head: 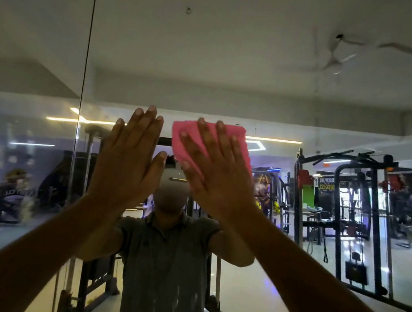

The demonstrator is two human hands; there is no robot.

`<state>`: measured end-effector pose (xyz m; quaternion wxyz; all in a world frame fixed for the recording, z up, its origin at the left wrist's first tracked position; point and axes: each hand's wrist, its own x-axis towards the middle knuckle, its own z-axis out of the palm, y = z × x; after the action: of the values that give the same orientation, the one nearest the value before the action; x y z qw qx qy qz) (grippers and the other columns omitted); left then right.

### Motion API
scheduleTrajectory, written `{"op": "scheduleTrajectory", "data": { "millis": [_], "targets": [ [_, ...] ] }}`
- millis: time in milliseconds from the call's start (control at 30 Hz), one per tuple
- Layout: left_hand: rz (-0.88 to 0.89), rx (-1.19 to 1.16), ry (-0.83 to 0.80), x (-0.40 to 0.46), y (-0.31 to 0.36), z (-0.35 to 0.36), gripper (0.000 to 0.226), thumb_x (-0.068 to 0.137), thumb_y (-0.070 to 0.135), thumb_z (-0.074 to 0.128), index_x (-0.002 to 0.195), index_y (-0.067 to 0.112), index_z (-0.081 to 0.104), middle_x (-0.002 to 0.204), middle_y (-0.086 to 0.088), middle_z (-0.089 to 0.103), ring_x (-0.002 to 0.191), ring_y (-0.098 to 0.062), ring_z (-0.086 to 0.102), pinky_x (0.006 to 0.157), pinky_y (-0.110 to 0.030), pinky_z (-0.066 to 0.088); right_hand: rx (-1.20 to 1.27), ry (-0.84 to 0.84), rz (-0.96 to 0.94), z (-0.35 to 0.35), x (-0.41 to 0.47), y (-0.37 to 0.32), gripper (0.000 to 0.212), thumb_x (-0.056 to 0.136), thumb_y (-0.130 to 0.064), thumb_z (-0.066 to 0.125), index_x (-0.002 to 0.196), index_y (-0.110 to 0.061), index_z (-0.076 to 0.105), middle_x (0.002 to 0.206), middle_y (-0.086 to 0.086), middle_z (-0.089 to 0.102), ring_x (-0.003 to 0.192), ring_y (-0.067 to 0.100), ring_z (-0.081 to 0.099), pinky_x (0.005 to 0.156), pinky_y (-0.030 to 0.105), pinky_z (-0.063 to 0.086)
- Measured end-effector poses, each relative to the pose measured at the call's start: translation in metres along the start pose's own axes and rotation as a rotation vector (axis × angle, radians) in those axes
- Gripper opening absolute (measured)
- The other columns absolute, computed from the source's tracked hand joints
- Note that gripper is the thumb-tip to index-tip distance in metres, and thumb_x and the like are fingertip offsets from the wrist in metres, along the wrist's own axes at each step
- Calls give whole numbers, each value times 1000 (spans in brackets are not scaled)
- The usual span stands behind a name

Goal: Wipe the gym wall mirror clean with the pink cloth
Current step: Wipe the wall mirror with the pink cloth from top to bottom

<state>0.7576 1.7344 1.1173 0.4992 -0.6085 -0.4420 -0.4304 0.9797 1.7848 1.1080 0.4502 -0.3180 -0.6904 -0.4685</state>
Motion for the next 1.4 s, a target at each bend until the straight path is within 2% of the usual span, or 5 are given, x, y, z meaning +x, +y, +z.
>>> {"op": "scheduleTrajectory", "data": {
  "millis": [233,433,667,867,1400],
  "targets": [
    [38,-19,19,5,-3,-6,66,111,39,35,170,10,28,178,-11,23,167,-29,16,136,-50,7,28,54,373,-23,65,50,68,113,-56,17,176,-30,10,184,14,4,169,44,1,137,60,-2],
    [17,-2,16,1,-9,-10,62,113,33,33,170,9,28,178,-12,23,167,-28,14,136,-49,7,-22,-12,-3,-1,-3,-11,66,117,-52,29,176,-27,16,184,13,2,170,40,-3,136,62,1],
    [63,41,-2,-17,-39,-25,64,114,40,27,171,10,24,179,-11,20,168,-29,12,137,-47,1,-13,34,416,-23,56,30,70,112,-61,17,176,-31,14,184,15,7,168,45,7,134,64,-4],
    [30,47,-34,-21,-57,-36,64,114,39,28,170,9,25,179,-14,22,167,-31,15,135,-57,11,25,-54,36,-2,-32,-69,65,116,-53,16,176,-30,11,184,11,0,170,39,-2,134,68,5],
    [85,99,-51,-50,-89,-36,64,115,40,20,171,9,26,180,-12,19,168,-30,13,135,-59,12,47,-60,160,1,-55,-81,66,116,-51,25,176,-26,14,185,9,0,170,36,-4,133,70,10]
  ]
}}
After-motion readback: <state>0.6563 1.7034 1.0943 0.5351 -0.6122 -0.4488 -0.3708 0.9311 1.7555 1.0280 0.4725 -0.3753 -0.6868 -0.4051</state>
